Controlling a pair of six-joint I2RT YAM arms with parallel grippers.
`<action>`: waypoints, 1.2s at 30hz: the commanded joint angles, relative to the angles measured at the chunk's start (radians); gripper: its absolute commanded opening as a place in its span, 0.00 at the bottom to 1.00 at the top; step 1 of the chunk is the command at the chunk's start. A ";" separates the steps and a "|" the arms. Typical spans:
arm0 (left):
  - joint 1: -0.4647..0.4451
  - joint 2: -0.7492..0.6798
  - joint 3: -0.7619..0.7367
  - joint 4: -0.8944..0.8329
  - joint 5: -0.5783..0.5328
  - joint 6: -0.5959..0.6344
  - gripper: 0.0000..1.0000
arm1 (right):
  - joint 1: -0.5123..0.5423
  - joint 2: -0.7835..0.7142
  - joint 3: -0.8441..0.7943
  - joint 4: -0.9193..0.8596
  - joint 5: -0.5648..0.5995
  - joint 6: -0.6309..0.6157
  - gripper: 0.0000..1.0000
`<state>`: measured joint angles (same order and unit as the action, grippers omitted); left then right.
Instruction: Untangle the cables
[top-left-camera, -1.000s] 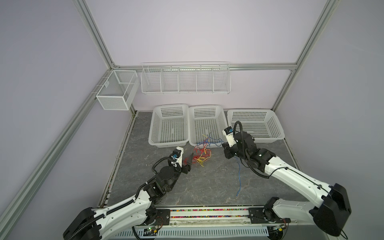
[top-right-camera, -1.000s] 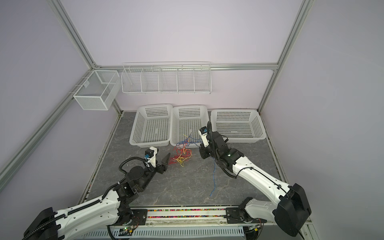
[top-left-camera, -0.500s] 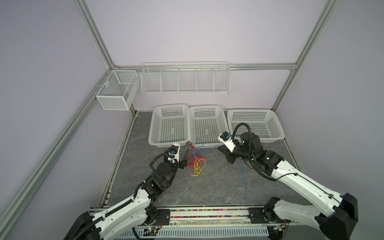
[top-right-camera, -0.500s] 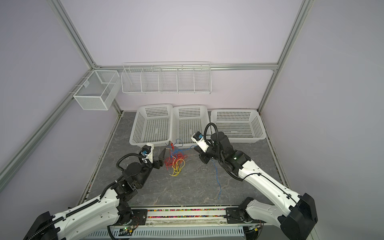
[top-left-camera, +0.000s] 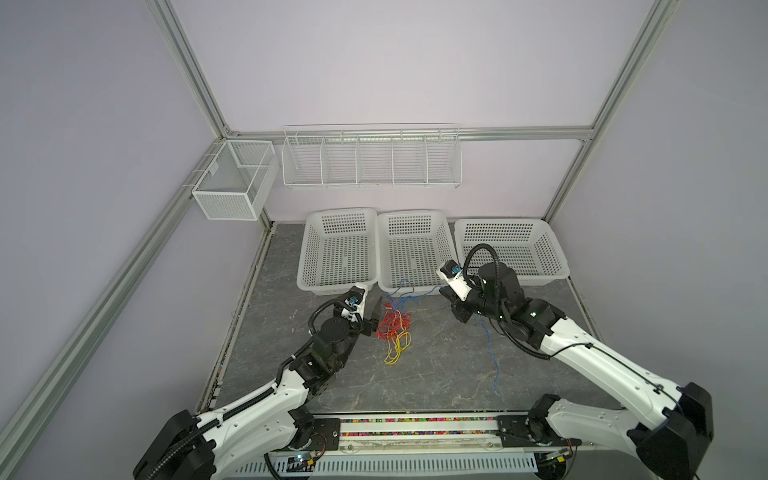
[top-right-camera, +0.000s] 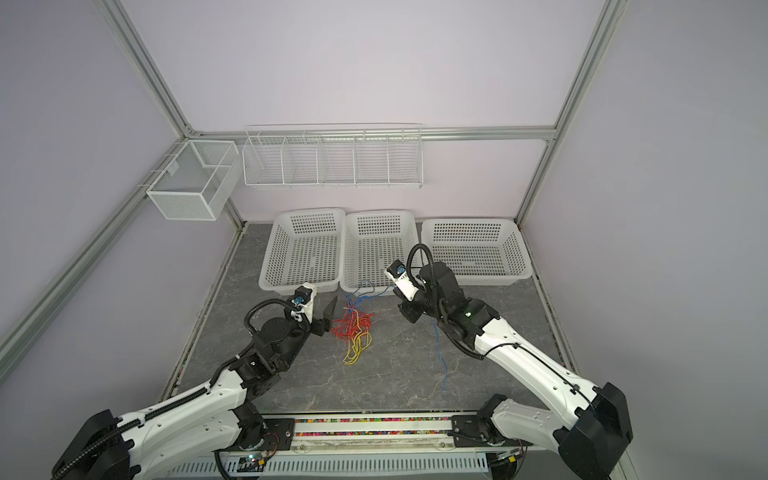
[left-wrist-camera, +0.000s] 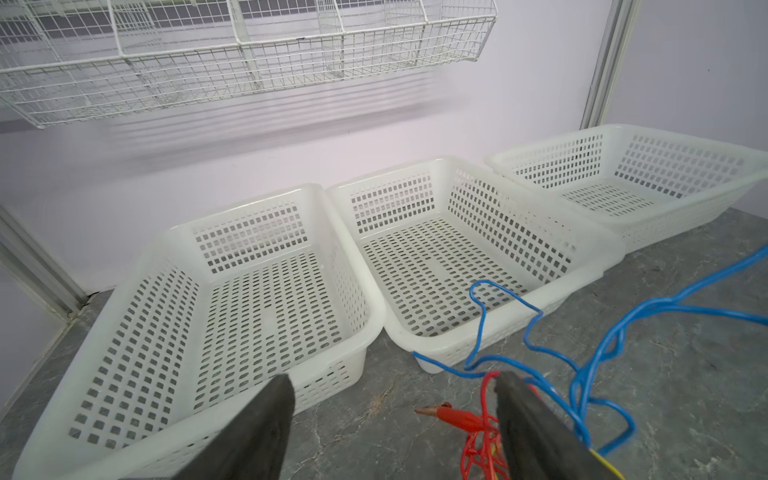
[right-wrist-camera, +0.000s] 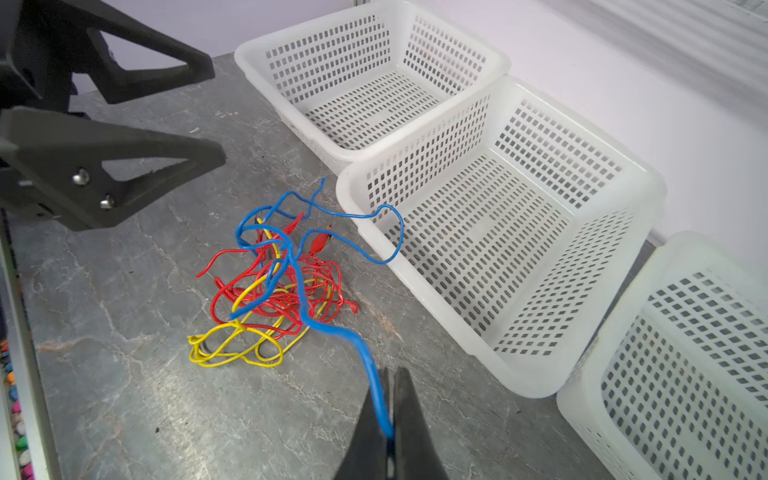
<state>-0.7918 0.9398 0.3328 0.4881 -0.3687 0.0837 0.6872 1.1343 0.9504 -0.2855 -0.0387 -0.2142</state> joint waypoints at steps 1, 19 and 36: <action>0.003 0.037 0.026 0.063 0.044 -0.010 0.77 | 0.005 -0.059 -0.002 0.070 0.015 -0.017 0.06; 0.003 0.103 -0.035 0.278 0.182 0.366 0.80 | 0.005 -0.084 0.008 -0.036 -0.171 -0.059 0.06; 0.005 -0.007 0.024 0.019 0.066 0.156 0.95 | -0.003 -0.041 0.037 -0.046 -0.057 -0.014 0.06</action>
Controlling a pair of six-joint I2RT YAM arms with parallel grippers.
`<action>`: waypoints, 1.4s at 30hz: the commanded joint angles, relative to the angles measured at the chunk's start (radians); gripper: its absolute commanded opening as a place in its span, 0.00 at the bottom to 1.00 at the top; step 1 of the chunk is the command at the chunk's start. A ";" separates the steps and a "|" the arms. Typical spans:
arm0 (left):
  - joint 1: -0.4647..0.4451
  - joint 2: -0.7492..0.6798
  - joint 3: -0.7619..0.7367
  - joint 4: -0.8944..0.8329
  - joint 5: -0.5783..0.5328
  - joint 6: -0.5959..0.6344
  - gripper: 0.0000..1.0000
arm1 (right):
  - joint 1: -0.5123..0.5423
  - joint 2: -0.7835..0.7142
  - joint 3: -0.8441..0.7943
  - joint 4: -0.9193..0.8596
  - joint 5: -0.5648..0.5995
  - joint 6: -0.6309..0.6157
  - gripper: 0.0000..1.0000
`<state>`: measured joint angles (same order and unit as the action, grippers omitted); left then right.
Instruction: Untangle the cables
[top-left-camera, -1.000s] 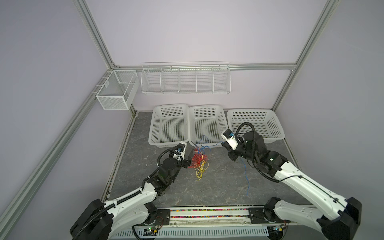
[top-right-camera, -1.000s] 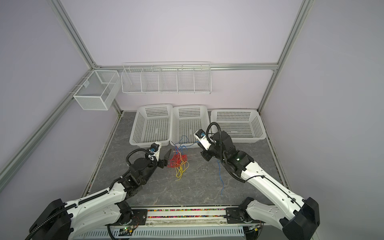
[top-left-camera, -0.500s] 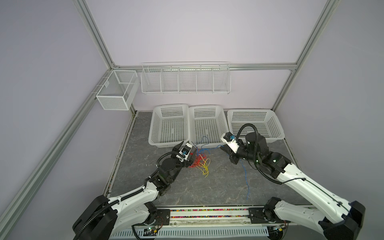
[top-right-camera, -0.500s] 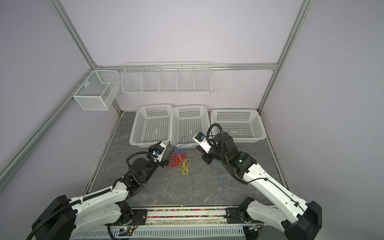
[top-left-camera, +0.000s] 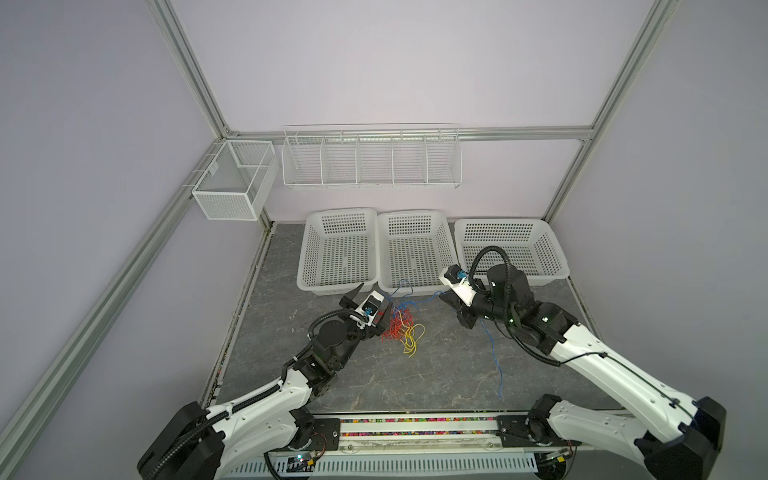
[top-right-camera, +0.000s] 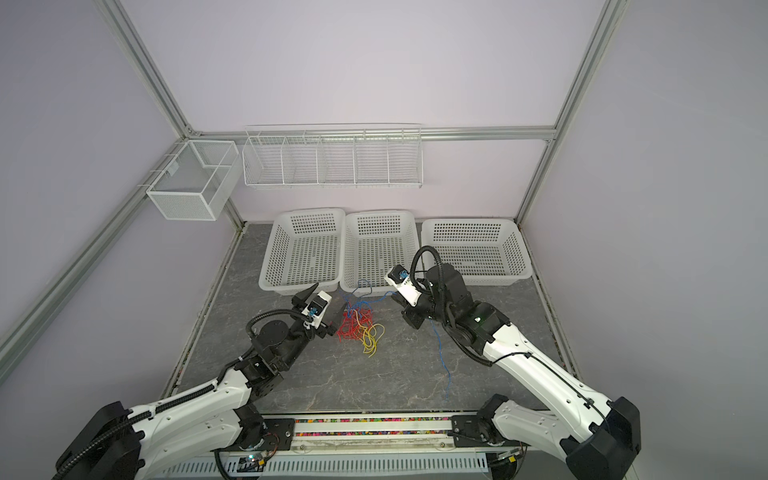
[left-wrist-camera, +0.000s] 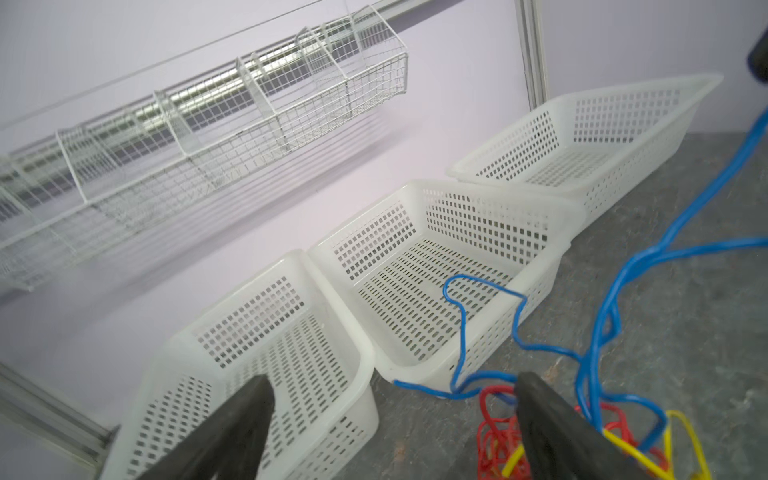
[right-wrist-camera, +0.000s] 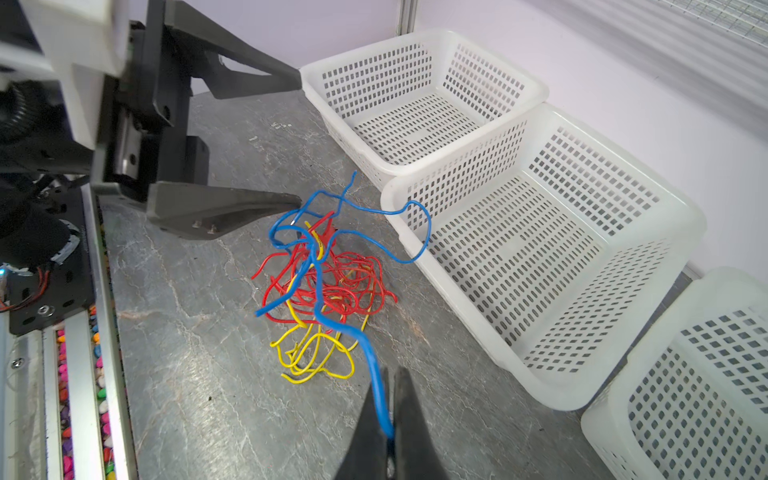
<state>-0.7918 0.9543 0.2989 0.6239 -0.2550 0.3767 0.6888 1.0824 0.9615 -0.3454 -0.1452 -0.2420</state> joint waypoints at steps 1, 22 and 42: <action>0.006 -0.025 0.080 -0.166 -0.052 -0.171 0.95 | -0.007 0.017 0.028 0.016 0.071 0.026 0.06; 0.152 0.056 0.279 -0.518 0.313 -0.861 0.83 | -0.009 -0.001 -0.041 0.109 0.139 0.033 0.06; 0.151 0.214 0.386 -0.579 0.434 -0.952 0.68 | 0.020 0.015 -0.034 0.163 0.124 -0.024 0.06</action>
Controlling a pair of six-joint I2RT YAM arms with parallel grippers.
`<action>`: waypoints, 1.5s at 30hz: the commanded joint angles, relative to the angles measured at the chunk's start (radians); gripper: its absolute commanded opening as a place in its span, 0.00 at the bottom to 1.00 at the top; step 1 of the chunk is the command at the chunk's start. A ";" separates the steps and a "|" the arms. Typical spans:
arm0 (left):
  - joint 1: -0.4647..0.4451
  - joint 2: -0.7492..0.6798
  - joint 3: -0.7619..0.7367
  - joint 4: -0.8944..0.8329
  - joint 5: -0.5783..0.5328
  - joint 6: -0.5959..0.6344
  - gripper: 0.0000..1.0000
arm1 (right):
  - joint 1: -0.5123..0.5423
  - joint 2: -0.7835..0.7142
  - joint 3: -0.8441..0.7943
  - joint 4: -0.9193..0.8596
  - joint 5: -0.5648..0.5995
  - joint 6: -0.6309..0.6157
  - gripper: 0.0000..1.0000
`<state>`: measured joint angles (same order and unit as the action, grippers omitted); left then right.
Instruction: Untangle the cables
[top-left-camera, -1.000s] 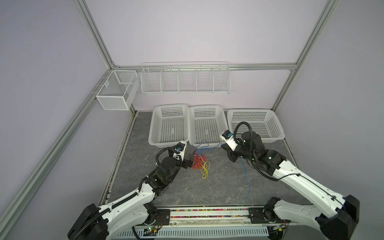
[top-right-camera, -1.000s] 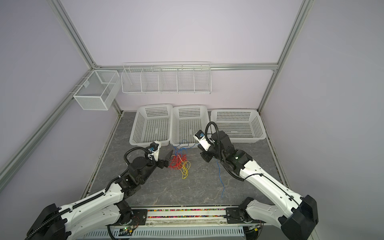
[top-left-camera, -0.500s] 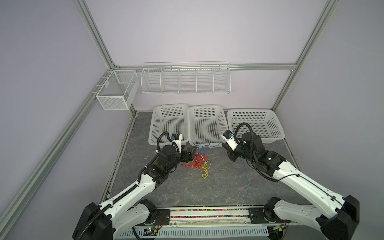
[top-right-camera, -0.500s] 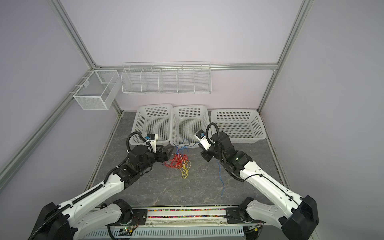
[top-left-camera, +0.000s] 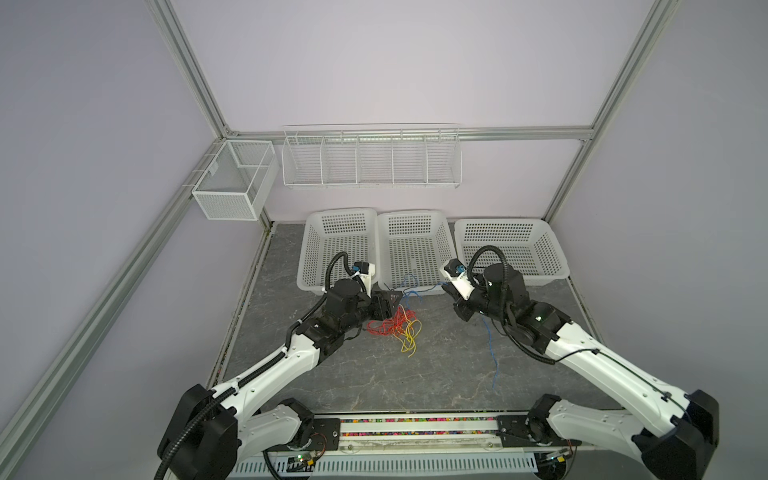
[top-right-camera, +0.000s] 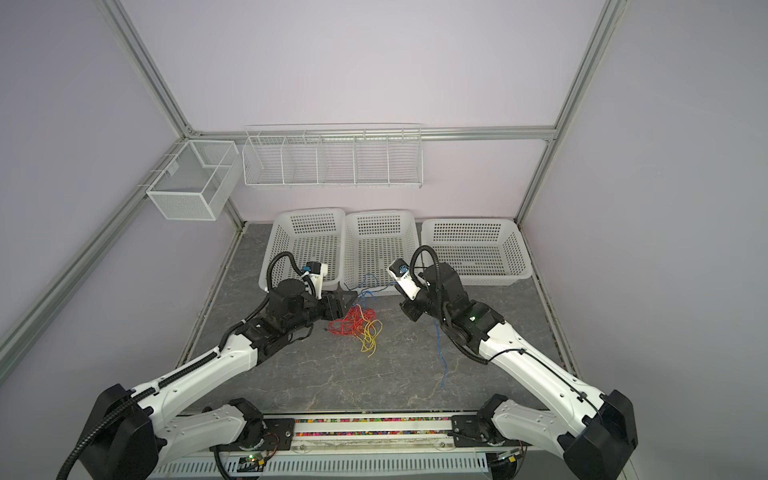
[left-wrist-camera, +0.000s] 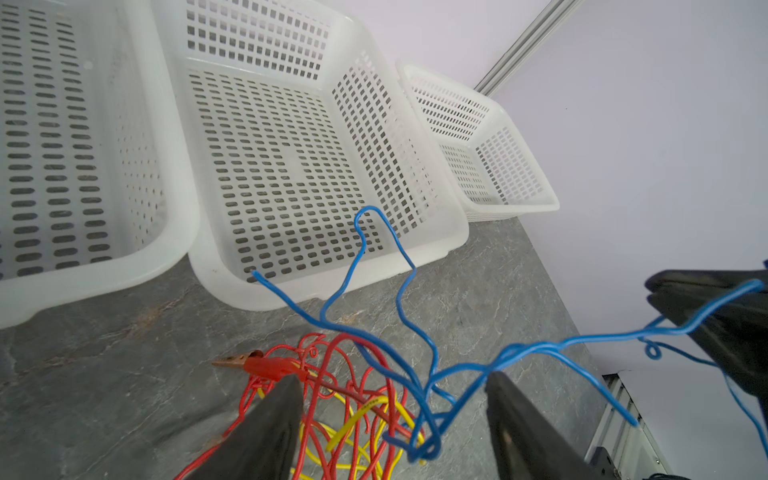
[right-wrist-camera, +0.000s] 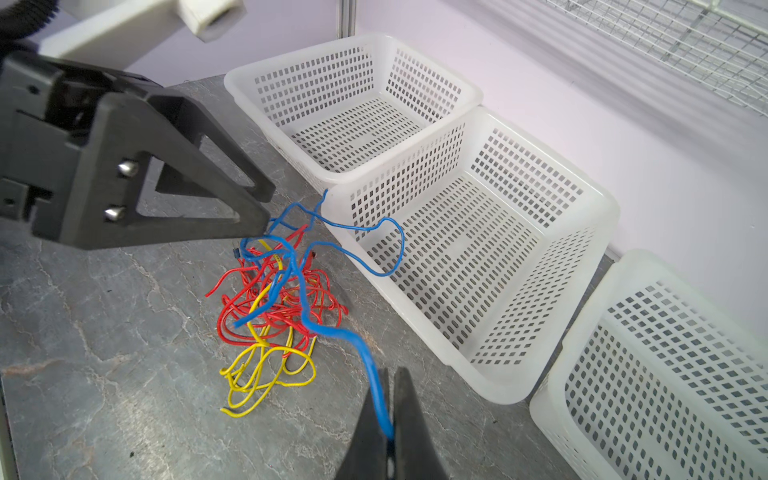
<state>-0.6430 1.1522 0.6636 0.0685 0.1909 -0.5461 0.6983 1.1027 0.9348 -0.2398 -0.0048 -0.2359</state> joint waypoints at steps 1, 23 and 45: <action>0.002 0.019 0.019 -0.015 -0.015 -0.035 0.68 | 0.012 -0.007 -0.008 0.058 -0.017 -0.031 0.06; 0.004 0.030 0.042 0.028 -0.043 -0.080 0.63 | 0.065 -0.006 -0.014 0.071 -0.008 -0.072 0.07; 0.007 0.054 0.122 -0.159 -0.080 -0.179 0.51 | 0.083 0.005 -0.008 0.083 0.105 -0.062 0.06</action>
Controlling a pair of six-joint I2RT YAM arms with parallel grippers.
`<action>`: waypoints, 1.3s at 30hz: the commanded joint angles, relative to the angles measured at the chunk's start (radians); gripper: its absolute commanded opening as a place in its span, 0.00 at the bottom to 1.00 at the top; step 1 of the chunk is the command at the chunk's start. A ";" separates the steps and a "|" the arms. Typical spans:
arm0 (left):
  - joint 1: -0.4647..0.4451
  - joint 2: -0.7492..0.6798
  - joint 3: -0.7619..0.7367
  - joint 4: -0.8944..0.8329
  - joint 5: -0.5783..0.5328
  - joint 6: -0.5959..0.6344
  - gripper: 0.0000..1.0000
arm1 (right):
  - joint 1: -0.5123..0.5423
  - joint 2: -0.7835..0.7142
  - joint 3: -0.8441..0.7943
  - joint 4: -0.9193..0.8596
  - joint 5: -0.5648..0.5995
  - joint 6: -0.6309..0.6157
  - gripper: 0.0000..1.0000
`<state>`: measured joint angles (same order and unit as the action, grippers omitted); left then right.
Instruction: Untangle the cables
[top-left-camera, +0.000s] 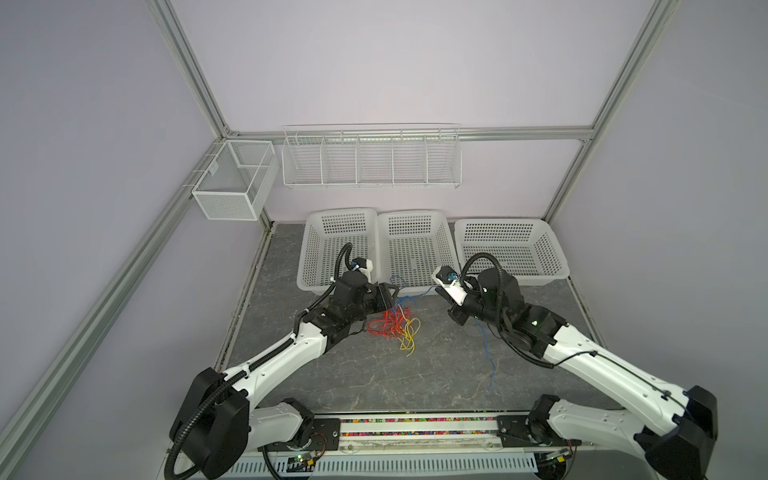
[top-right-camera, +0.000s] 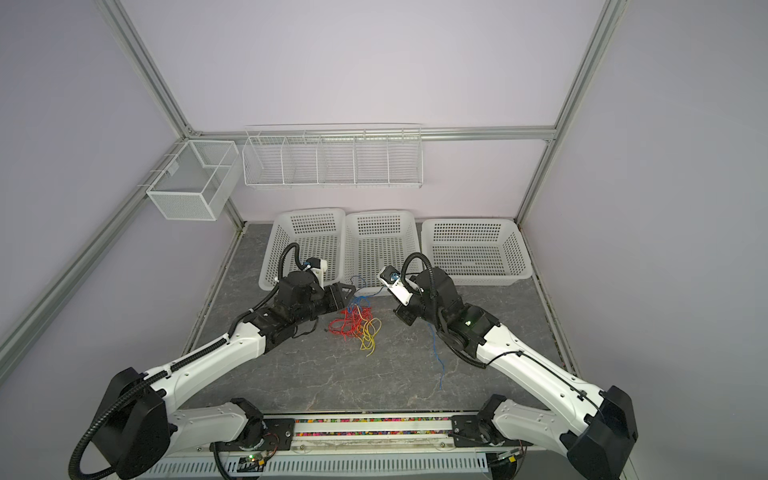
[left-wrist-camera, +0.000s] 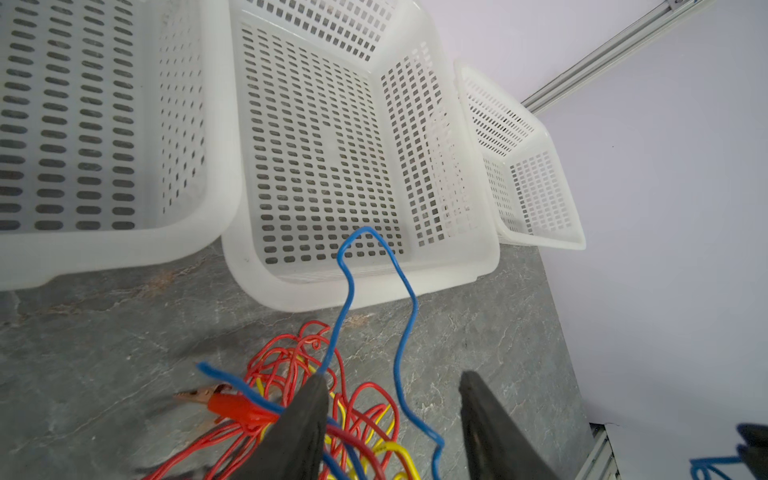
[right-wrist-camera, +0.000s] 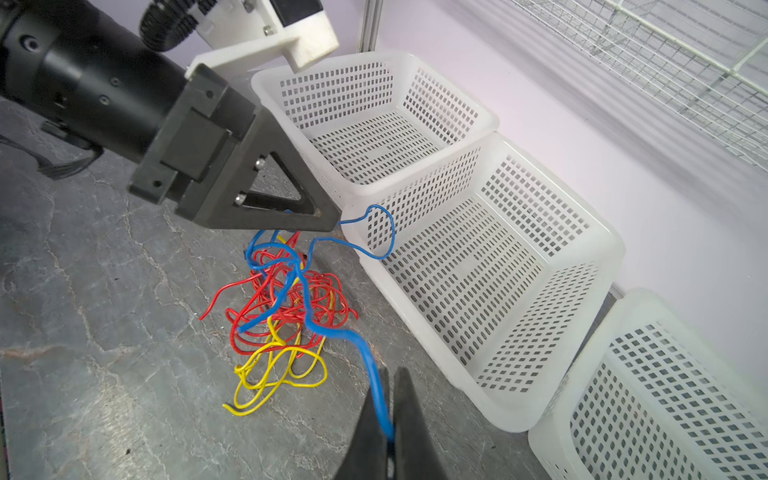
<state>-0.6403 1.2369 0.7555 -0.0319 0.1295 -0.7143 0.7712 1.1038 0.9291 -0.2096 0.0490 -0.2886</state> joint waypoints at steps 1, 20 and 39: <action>0.004 -0.036 0.026 -0.066 -0.022 -0.006 0.50 | 0.011 0.007 -0.001 0.055 0.056 -0.009 0.06; 0.004 -0.087 0.074 -0.215 -0.223 0.206 0.64 | 0.013 -0.003 -0.004 0.051 0.050 -0.032 0.06; 0.004 -0.005 0.120 -0.297 -0.001 -0.066 0.66 | 0.024 0.033 -0.001 0.091 0.082 -0.028 0.06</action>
<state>-0.6403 1.2366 0.8452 -0.2901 0.1040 -0.7334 0.7883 1.1320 0.9291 -0.1719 0.1188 -0.3000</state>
